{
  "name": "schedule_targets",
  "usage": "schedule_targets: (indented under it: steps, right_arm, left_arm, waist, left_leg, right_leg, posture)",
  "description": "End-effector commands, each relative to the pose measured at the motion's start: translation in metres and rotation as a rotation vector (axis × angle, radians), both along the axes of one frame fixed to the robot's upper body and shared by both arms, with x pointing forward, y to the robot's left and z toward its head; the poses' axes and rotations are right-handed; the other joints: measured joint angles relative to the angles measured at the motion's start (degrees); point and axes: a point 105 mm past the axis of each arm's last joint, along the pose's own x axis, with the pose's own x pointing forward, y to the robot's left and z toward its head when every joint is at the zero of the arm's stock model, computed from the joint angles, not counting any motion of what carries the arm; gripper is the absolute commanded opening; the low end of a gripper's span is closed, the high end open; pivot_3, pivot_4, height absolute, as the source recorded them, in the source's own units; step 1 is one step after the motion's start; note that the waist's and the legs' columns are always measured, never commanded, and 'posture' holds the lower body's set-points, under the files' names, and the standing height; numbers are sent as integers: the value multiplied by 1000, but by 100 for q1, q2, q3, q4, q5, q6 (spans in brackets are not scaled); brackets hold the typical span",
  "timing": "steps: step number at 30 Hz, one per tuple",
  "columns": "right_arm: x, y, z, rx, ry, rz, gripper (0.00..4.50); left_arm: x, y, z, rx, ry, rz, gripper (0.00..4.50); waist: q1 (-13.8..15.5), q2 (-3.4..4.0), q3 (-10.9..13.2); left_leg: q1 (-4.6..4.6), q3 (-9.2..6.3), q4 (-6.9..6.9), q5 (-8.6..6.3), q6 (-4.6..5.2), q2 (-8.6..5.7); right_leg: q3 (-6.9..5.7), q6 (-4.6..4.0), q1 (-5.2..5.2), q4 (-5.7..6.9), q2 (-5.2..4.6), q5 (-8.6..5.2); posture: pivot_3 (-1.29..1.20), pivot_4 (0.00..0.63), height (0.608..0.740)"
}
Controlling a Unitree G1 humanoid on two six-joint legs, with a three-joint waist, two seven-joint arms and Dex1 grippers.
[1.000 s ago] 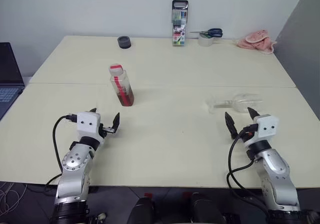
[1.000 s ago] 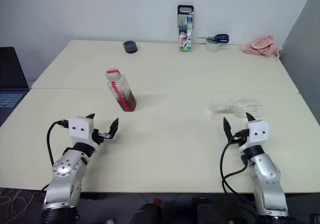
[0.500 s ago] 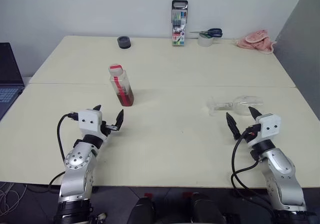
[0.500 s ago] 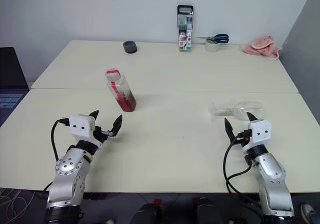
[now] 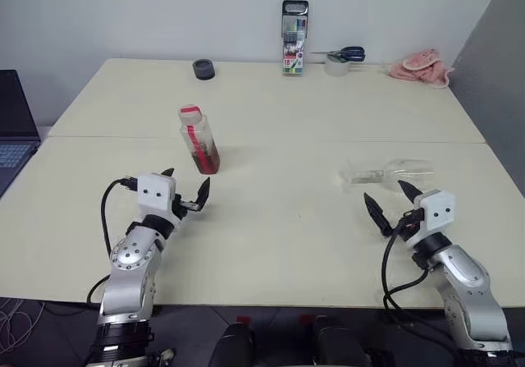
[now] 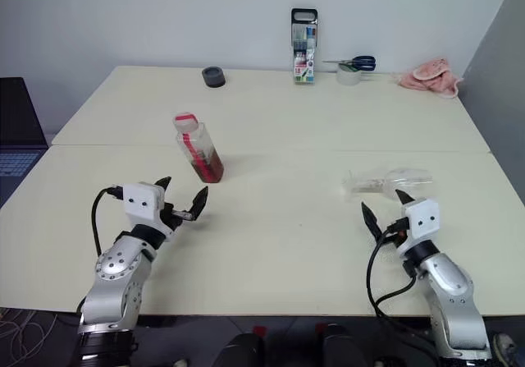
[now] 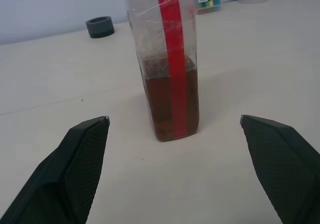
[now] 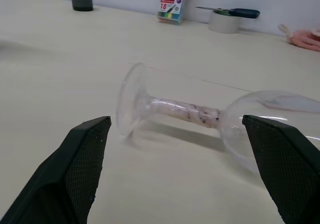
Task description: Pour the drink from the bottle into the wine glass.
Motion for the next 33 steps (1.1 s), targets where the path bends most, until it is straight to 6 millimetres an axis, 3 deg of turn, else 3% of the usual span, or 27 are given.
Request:
schedule_targets:
  steps: [1, 5, 11, 22, 33]
  right_arm:
    - [-18, 39, 22, 6, 14, 275, 4500]
    - [-26, 61, 36, -33, 60, 459, 4500]
    - [-26, 68, 54, -71, 66, 568, 4500]
    - [-19, 73, 58, -95, 67, 575, 4500]
    - [-11, 82, 79, -29, 37, 578, 4500]
  left_arm:
    - [6, -4, 17, 19, -28, -24, 4476]
    - [17, -3, 22, -6, 0, 16, 4476]
    - [30, -14, 39, -45, -2, 5, 4476]
    - [48, -14, 58, -43, -13, 46, 4476]
    - [71, -11, 76, -20, -37, 65, 4476]
  waist:
    - [-2, 0, 0]
    - [0, -1, 0]
    - [2, -5, 1]
    - [4, -6, 2]
    - [5, -7, 3]
  left_leg:
    - [0, -1, 0, 0, 0, 0]
    - [0, -7, 5, 0, 0, -1]
    - [0, -10, 5, 0, 0, -3]
    - [-1, -7, 6, 0, -1, -3]
    - [-5, -8, 6, 2, -5, -4]
  right_leg:
    - [0, 0, 0, 0, 0, 0]
    - [-7, 1, 7, -1, 2, 0]
    - [-10, 1, 10, -5, 2, 0]
    - [-7, 1, 9, -5, 1, 0]
    - [-8, 1, 3, -6, -1, 0]
  posture:
    - [0, 150, 740]
    - [0, 150, 740]
    - [0, 150, 740]
    - [0, 150, 740]
    - [0, 150, 740]
